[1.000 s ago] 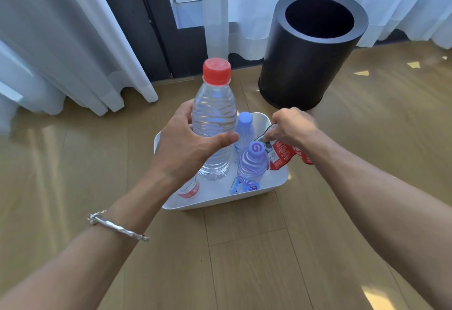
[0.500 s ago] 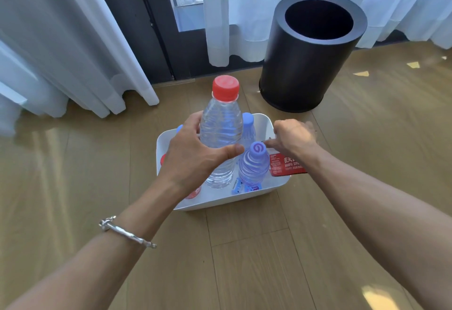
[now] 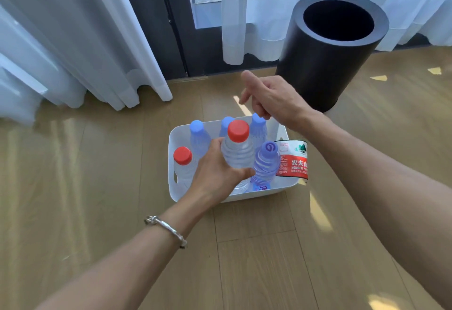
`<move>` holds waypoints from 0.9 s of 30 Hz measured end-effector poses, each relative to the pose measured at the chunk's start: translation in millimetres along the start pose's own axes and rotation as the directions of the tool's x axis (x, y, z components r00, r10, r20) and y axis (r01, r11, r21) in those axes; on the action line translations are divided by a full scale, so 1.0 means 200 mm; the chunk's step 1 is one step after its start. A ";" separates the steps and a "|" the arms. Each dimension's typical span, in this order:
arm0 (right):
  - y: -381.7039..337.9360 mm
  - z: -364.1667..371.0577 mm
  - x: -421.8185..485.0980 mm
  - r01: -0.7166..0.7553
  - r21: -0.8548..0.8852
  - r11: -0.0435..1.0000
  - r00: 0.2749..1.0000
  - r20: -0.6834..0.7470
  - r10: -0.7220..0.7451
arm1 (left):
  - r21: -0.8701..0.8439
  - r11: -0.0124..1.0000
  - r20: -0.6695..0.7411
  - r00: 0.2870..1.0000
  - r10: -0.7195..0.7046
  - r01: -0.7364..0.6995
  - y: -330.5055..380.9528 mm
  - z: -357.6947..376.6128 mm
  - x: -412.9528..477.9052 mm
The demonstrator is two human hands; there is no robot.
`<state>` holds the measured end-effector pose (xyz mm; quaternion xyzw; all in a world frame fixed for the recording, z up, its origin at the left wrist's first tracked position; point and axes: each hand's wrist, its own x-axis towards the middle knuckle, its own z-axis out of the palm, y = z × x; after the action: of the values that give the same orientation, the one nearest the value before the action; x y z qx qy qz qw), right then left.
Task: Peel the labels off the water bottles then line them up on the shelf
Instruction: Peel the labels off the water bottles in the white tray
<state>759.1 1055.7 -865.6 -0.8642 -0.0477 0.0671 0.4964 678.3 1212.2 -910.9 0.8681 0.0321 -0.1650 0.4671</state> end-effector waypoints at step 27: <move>-0.01 0.26 -0.04 0.029 -0.529 0.848 0.922 0.343 0.182 | 0.757 0.645 -0.145 0.935 0.324 -0.106 -0.04 -0.37 0.08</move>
<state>742.7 1099.7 -888.9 -0.9379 -0.1243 0.2377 0.2199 711.4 1274.8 -885.2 0.9933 -0.0788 0.0121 0.0838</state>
